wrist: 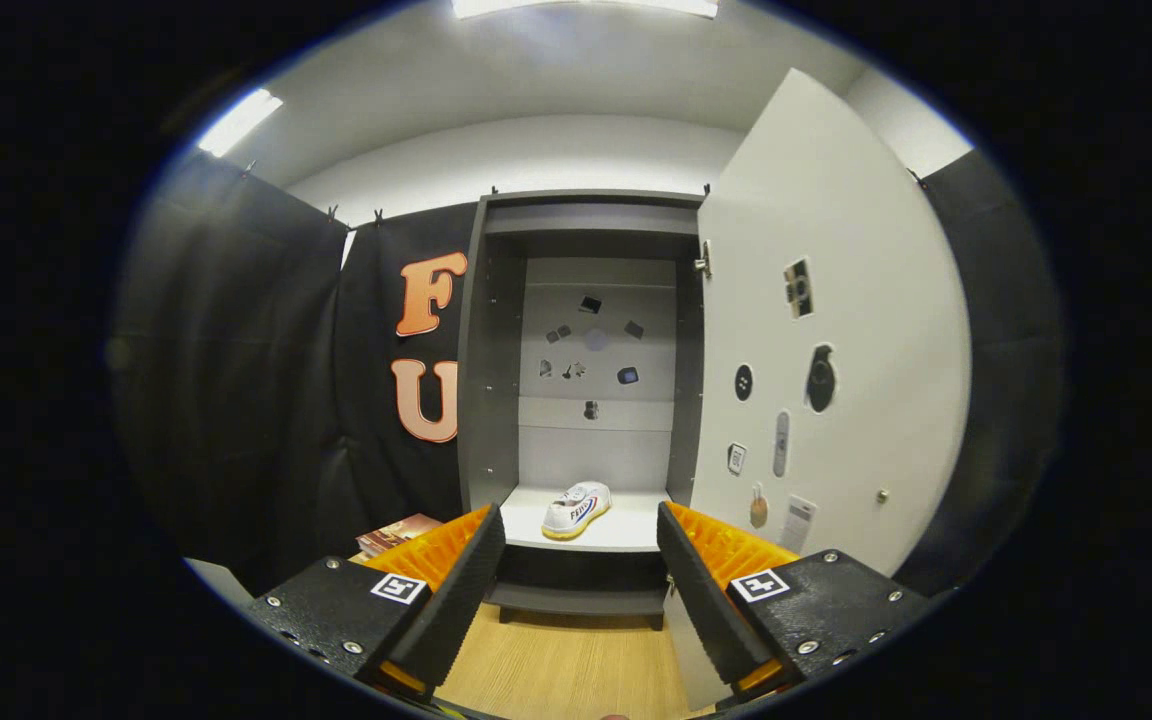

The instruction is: Open the shoe cabinet door, grab the shoes and put them into the shoe cabinet, then close the shoe cabinet door.

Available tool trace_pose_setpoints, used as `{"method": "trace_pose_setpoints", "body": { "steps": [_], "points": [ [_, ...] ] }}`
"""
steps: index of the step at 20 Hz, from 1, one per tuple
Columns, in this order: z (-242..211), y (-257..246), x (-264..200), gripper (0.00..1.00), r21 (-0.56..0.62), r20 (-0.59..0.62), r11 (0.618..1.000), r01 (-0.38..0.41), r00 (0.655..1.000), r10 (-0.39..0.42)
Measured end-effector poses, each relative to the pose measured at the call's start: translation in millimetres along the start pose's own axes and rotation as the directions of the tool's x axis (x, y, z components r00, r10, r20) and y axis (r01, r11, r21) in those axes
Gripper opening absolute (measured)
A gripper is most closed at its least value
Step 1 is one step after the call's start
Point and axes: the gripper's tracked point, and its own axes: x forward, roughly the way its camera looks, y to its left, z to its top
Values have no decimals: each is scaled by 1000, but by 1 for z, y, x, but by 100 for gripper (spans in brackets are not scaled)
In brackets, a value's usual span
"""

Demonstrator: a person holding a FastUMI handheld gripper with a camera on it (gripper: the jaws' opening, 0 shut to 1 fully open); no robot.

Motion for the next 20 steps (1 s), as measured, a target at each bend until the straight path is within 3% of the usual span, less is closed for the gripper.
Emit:
{"method": "trace_pose_setpoints", "body": {
  "steps": [7,11,15,20],
  "points": [
    [-10,-74,-70,95,71,-32,996,62,998,-60],
    [-11,-133,-106,95,102,-32,982,157,987,-155],
    [0,-187,-122,95,105,-30,967,232,973,-230],
    [4,-218,-114,95,91,-42,964,251,968,-248]
  ]
}}
